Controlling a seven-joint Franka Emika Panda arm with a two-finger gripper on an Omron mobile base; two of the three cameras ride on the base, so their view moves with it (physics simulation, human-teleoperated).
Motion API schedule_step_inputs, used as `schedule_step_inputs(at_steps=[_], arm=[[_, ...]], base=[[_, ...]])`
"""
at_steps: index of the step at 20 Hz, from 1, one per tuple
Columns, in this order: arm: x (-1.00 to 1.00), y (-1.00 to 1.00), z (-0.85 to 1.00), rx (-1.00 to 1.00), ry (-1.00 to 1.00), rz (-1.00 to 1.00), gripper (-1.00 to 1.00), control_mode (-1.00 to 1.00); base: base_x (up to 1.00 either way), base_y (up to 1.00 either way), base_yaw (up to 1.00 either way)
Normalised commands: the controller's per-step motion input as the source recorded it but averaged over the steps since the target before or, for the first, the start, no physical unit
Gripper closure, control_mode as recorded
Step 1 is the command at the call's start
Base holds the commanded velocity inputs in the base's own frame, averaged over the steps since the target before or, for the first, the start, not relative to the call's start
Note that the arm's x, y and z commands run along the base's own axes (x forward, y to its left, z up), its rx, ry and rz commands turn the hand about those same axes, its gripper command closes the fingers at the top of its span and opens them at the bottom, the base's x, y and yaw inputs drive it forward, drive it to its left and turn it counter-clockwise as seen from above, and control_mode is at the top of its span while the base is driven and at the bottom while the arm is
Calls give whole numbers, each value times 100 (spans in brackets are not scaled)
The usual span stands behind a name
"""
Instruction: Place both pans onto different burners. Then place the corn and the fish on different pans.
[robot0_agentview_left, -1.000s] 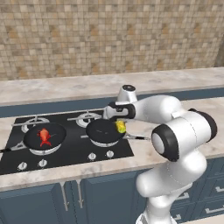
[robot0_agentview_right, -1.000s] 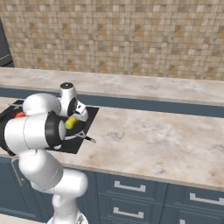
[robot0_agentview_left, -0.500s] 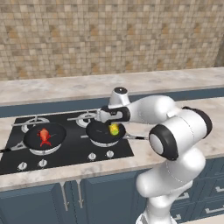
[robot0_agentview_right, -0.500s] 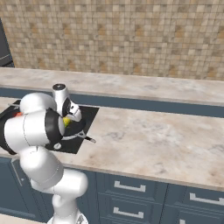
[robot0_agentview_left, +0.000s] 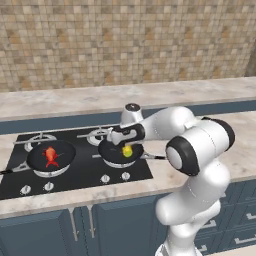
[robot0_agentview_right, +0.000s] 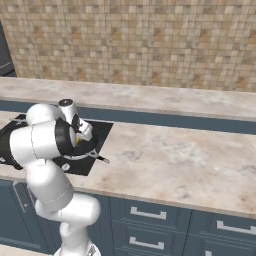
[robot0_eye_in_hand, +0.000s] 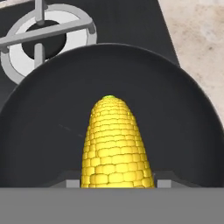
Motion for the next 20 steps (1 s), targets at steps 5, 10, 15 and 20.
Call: schedule_step_inputs(at_steps=[5, 10, 15, 20], arm=[[2, 6, -15, -5, 0, 0, 100, -100], [1, 4, -19, -3, 0, 0, 100, -100], [5, 2, -33, -4, 0, 0, 100, -100], [6, 3, -20, -7, 0, 0, -100, -100]], base=[[0, 0, 0], [0, 0, 0], [0, 0, 0], [0, 0, 0]])
